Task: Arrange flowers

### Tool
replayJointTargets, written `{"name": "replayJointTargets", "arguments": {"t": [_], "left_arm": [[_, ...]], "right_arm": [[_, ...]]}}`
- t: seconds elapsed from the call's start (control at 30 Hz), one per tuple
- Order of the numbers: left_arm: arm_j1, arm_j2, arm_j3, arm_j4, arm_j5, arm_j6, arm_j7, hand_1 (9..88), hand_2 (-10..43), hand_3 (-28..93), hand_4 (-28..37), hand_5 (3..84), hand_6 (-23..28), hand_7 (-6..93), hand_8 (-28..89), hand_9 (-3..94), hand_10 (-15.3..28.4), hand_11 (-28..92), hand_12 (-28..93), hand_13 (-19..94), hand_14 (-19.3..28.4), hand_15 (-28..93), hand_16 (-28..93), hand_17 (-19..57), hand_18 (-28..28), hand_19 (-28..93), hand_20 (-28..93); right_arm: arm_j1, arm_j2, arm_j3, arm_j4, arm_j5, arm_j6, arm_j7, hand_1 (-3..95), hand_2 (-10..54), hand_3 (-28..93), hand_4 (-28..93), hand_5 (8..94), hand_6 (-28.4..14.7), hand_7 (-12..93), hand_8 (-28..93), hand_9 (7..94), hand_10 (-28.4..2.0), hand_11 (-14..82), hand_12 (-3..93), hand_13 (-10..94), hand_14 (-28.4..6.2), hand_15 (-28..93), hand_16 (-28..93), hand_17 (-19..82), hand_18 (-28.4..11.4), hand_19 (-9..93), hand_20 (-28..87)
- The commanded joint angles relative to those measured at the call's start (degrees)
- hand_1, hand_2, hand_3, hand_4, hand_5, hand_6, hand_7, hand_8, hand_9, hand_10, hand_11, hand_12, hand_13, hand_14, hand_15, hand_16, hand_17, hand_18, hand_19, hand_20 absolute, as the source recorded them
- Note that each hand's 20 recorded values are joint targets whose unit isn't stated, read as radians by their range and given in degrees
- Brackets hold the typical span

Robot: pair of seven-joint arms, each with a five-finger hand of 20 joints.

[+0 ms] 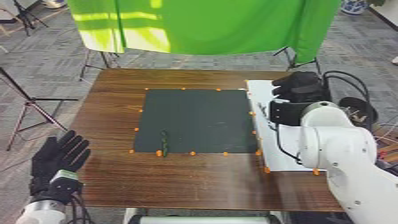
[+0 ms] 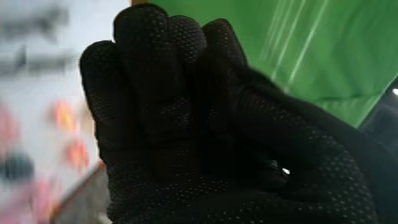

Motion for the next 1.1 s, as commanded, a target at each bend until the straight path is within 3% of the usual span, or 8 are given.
{"name": "replayJointTargets", "arguments": {"t": [0.03,0.17,0.33,0.43,0.6,0.7,0.83,1.1], "left_arm": [[1.1,-0.79,-0.15,-0.47,-0.12,-0.58,0.42,30.3,14.7,70,-28.3,45.4,11.4,17.5,-9,37.9,17.7,31,10,27,18.3,46,-11,-6.3,15.8,40,7],[1.4,-0.68,-0.64,-0.68,-0.02,-0.41,0.80,30.3,14.7,70,-28.3,45.4,11.4,17.5,-9,37.9,17.6,31,10,27,18.3,45,-11,-6.3,15.8,40,7],[1.8,-0.78,-1.15,-0.83,-0.14,-0.21,1.03,30.3,14.7,70,-28.3,45.4,11.4,17.4,-9,38.0,17.7,31,10,27,18.3,45,-11,-6.3,15.8,40,7],[2.0,-0.96,-1.03,-0.92,-0.24,-0.13,1.06,30.3,14.7,70,-28.3,45.3,11.4,17.5,-9,38.0,17.7,31,10,27,18.3,45,-11,-6.3,15.8,40,7],[1.9,-1.01,-0.83,-0.96,0.01,-0.23,1.03,30.4,14.7,70,-28.3,45.4,11.4,17.6,-9,37.9,17.6,31,10,27,18.3,46,-11,-6.3,15.8,40,7],[1.6,-1.02,-0.69,-0.96,-0.05,0.47,1.16,30.5,14.8,70,-28.3,45.4,11.3,17.7,-9,38.0,17.6,31,10,27,18.3,45,-11,-6.4,15.8,40,7],[1.8,-1.25,-0.69,-0.95,0.05,0.15,0.95,30.5,14.8,70,-28.3,45.4,11.4,17.8,-9,37.2,17.5,31,10,26,18.2,46,-11,-6.4,15.8,41,7],[1.4,-1.49,-0.27,-0.77,-0.20,0.16,0.49,31.1,15.9,70,-28.3,45.5,11.3,17.8,-9,37.6,17.6,31,10,27,18.3,46,-12,-6.4,15.8,41,7]], "right_arm": [[-16.8,7.5,13.8,-2.6,-7.4,-8.1,1.3,29.6,3.5,92,-2,68.8,-7.7,19,-10,74.3,-19.7,19.7,17.2,71,-15.5,36,18,41,-20.7,71,9],[-25.3,7.8,24.3,-3.9,-8.4,-23.7,-0.2,31.4,-1.0,85,-14,62.4,-8.7,16,-10,66.2,-20.6,15.8,15.9,63,-17.0,32,16,34,-20.5,65,10],[-32.8,7.1,32.6,-5.3,-11.9,-38.0,-2.0,33.8,-6.6,81,-18,56.4,-8.5,14,-10,57.2,-19.7,11.7,14.7,54,-17.2,30,16,30,-20.5,72,15],[-32.6,7.8,30.4,-5.2,-18.0,-38.8,1.5,35.2,-9.4,80,-20,55.4,-8.2,13,-10,55.9,-19.3,10.7,15.0,54,-17.1,30,16,29,-20.9,73,18],[-31.2,8.0,29.0,-4.5,-20.2,-45.4,3.7,35.4,-9.5,77,-22,55.6,-8.5,12,-10,56.4,-19.6,10.4,15.1,55,-16.7,31,16,30,-21.4,77,20],[-30.7,7.9,27.8,-3.5,-19.7,-44.3,4.1,36.4,-9.5,75,-25,55.6,-8.4,12,-9,55.3,-19.4,9.9,15.2,54,-16.3,32,16,30,-21.5,78,19],[-30.7,7.7,27.2,-2.6,-20.0,-42.9,3.1,36.7,-9.5,75,-28,55.1,-8.3,11,-9,54.6,-19.2,9.7,15.3,54,-16.1,32,16,29,-21.3,78,19],[-28.5,7.9,23.6,2.1,-21.1,-39.3,0.6,44.1,-9.5,74,-28,56.6,-5.0,14,-10,56.7,-15.6,10.8,15.0,56,-13.7,33,16,29,-20.5,76,18]]}}
